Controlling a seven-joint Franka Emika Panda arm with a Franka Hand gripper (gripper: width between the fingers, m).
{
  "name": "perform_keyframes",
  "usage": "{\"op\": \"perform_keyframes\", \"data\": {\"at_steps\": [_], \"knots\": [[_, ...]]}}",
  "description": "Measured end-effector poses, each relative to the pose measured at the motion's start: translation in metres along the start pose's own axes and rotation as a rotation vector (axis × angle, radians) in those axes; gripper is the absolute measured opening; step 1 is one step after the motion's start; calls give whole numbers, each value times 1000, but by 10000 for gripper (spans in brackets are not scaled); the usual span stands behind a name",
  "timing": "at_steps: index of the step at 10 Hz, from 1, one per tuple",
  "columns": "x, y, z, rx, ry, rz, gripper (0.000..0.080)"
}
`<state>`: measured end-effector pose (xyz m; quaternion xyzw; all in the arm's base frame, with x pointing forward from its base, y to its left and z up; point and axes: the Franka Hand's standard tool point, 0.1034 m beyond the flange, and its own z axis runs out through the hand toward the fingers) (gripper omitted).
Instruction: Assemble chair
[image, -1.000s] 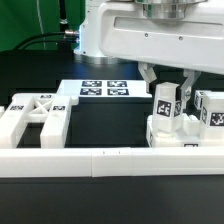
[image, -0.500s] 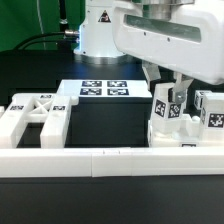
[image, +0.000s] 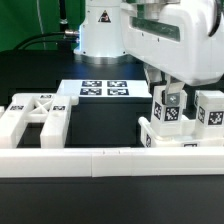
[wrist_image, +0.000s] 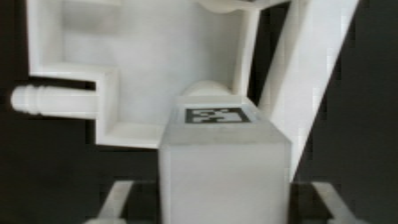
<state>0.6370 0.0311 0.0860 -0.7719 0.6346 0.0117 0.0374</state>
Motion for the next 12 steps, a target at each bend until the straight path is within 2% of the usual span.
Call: {"op": "perform_keyframes", "data": {"at_steps": [1,2,3,4,7,9,12], "knots": [[0,0,0,0,0,-15,368],[0,0,0,0,0,-61,543],[-1,-2,-2,2,0,-67,543],[-3,-4,-5,7,0,-79,632],[-2,-3,-3,6,2,-338,648],[-1,-3,-3,-9,20,-670,649],[-4,-2,-2,-15,20,-912,649]]}}
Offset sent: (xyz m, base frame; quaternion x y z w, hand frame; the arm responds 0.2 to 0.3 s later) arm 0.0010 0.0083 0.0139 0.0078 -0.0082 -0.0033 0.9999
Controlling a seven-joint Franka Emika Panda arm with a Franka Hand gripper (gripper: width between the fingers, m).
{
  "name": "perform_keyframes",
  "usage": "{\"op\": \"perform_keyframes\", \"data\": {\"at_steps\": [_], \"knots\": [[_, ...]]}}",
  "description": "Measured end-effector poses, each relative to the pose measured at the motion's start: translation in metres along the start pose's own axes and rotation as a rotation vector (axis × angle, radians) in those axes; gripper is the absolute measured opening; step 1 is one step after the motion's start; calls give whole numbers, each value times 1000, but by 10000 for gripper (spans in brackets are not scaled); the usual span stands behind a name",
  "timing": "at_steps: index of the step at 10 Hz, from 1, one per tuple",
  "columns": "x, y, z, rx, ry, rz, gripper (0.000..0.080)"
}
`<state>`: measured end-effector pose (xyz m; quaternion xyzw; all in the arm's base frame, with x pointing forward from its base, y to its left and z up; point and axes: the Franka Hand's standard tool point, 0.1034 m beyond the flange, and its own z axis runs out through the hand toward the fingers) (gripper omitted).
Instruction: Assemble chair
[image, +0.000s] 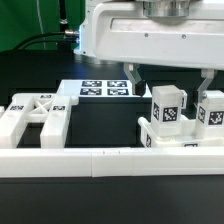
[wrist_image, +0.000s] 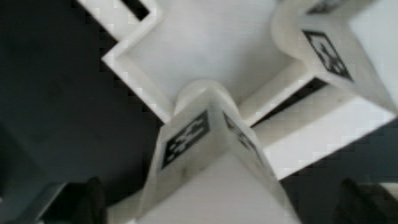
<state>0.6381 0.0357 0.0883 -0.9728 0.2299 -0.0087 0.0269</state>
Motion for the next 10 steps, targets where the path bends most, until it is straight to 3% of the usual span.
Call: {"op": "perform_keyframes", "data": {"at_steps": [5,7,9,10], "knots": [[4,4,-1,-44,9,-466,649],[5,6,-1,-45,8,-500,649],[5,6,-1,-45,7,-500,393],[5,6,-1,-45,8,-500,393]]}}
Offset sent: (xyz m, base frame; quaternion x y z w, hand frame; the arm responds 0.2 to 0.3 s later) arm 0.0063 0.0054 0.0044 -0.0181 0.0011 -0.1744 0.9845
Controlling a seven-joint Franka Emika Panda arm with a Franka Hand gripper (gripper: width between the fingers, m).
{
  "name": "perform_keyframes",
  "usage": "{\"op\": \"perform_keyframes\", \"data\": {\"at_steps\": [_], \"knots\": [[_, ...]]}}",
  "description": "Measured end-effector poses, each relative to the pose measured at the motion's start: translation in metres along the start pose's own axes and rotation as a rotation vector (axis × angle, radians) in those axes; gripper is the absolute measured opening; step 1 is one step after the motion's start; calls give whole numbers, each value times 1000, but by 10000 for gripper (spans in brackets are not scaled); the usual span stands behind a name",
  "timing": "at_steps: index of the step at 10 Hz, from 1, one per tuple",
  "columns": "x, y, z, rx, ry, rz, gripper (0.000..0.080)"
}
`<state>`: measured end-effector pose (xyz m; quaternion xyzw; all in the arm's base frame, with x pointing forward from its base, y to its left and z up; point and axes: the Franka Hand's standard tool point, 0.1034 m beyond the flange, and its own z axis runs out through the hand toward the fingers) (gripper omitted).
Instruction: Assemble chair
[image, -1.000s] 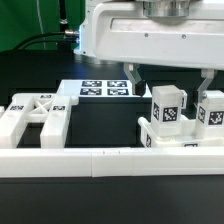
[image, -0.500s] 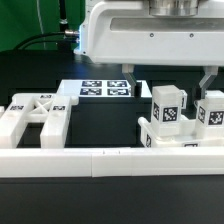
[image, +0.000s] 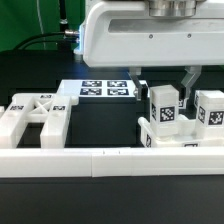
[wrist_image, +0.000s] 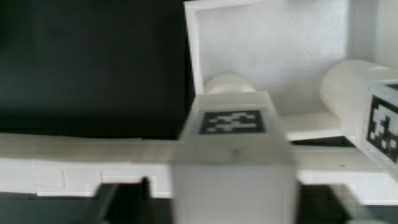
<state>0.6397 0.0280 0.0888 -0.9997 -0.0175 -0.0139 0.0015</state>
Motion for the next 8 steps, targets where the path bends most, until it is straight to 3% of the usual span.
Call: {"op": "perform_keyframes", "data": {"at_steps": [1,4,8], "knots": [[0,0,0,1,0,17,287],[0,0,0,1,0,79,287],[-1,-17,1,15,-5,668,287]]}}
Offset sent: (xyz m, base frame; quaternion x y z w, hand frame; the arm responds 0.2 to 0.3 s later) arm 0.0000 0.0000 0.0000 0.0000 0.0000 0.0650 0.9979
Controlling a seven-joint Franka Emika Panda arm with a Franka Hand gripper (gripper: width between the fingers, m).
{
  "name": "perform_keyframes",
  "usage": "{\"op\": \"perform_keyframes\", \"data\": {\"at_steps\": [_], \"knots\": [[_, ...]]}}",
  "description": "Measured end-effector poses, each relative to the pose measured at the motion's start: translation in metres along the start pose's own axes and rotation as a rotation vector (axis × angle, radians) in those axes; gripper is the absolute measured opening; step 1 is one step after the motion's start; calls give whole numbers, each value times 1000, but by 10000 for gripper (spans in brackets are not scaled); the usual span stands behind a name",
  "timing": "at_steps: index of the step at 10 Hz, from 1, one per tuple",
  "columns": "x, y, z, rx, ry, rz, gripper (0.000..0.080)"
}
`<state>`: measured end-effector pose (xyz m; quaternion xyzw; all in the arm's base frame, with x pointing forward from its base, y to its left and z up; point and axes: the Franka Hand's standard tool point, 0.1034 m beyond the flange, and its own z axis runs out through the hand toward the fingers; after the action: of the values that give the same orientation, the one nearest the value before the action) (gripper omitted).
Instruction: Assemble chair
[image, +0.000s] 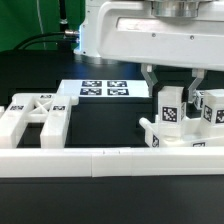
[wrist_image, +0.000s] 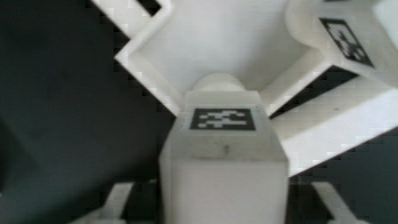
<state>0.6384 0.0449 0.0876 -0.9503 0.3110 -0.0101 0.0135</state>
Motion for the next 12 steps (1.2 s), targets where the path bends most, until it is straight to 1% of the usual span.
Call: {"op": "perform_keyframes", "data": {"at_steps": [2,3,4,7,8,9,10,11,12], "knots": [[-2,-2,0,4,-4,213,287],[-2,-3,0,13,-10,337,287],[-1,-4,0,29,-12,446,287],[-2,-6,1,30,-20,734,287],[-2,-6,1,31,-20,740,287],[-2,-6,1,31,-20,740,356],[-2,-6,1,30,-20,728,356],[-2,-6,1,31,-19,691,509],[-2,-6,1,30,-17,640,509]]}}
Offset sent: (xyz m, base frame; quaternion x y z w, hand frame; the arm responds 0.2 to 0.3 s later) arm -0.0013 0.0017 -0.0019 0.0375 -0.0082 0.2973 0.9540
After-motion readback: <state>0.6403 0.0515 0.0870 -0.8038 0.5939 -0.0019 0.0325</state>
